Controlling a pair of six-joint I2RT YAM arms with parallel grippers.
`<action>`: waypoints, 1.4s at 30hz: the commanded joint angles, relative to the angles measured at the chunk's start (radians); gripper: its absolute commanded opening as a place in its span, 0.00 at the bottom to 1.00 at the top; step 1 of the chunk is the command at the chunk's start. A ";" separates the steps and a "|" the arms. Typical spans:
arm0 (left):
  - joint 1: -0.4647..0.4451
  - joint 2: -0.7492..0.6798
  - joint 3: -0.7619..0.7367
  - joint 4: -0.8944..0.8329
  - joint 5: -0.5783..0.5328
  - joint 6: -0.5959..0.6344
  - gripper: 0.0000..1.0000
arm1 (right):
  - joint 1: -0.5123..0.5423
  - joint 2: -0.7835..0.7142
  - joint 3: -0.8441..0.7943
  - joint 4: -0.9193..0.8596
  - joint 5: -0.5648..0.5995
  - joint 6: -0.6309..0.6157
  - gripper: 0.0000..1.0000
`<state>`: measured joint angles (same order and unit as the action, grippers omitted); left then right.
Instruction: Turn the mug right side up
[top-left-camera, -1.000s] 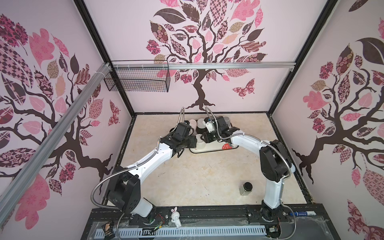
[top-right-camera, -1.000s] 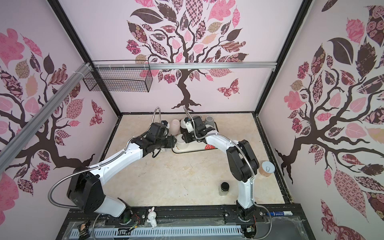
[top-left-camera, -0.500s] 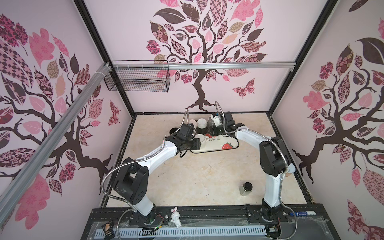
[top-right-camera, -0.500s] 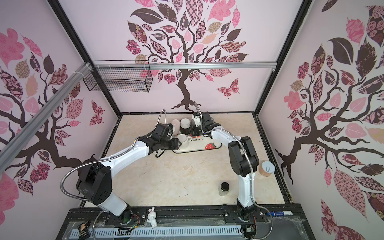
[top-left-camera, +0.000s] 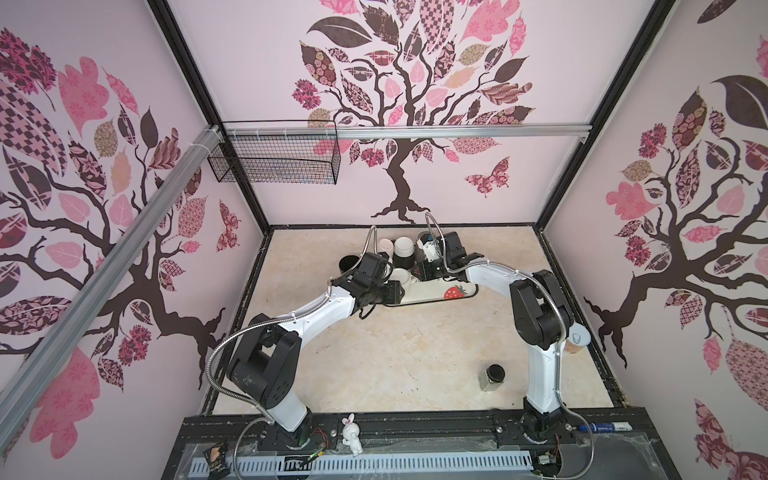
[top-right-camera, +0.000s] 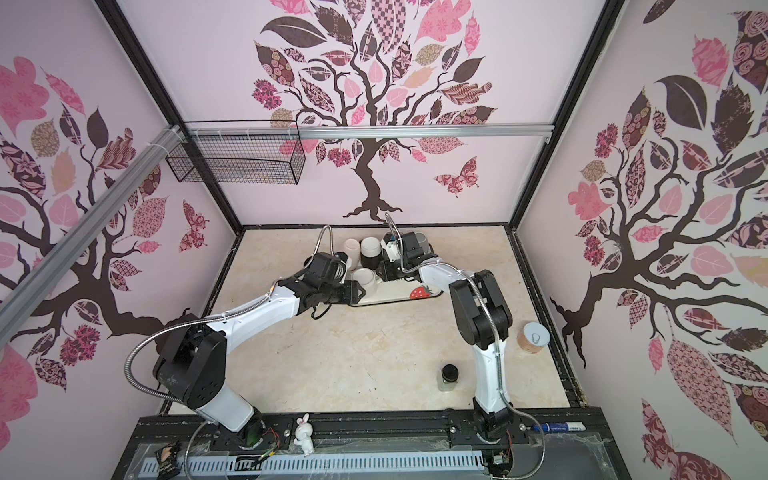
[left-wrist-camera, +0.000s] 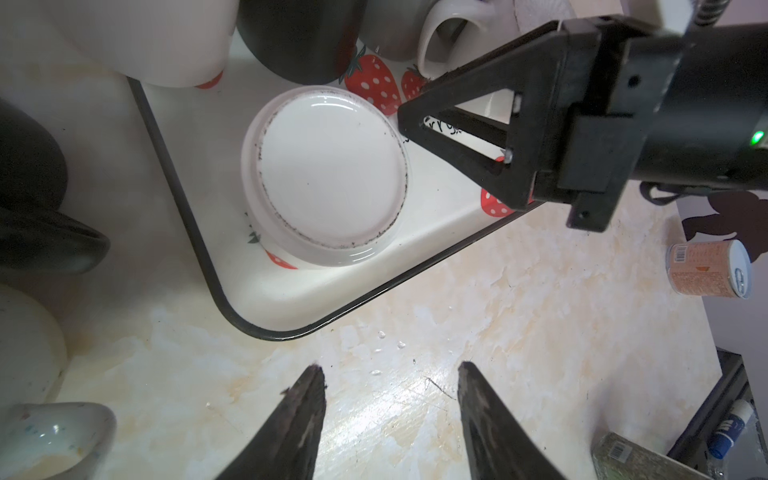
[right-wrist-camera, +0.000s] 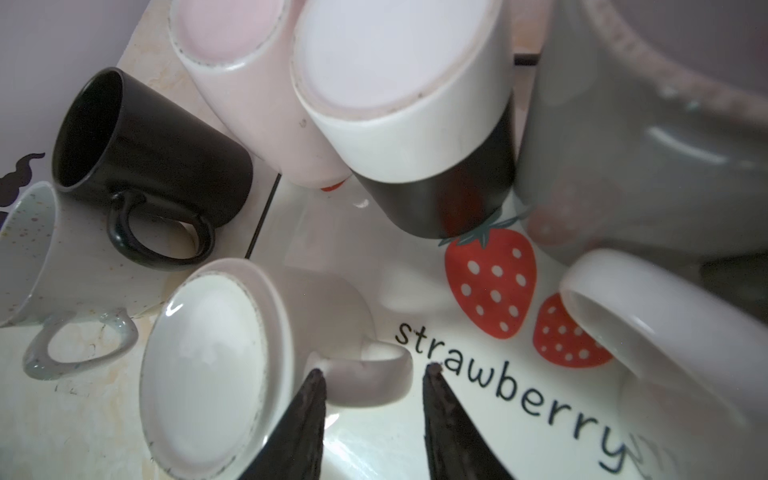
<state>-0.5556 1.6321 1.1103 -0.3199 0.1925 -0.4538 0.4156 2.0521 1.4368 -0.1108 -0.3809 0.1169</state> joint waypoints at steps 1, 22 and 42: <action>0.000 -0.007 -0.038 0.056 0.009 -0.014 0.53 | 0.003 -0.061 -0.068 -0.008 -0.046 0.022 0.39; 0.031 -0.018 -0.048 0.077 0.032 -0.063 0.50 | 0.003 -0.023 0.086 -0.011 0.044 0.059 0.36; 0.055 0.056 -0.035 0.099 0.068 -0.055 0.47 | 0.068 0.069 0.114 -0.089 0.176 -0.043 0.25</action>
<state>-0.5209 1.6669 1.0840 -0.2317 0.2501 -0.5198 0.4877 2.1372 1.5879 -0.1745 -0.2096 0.1043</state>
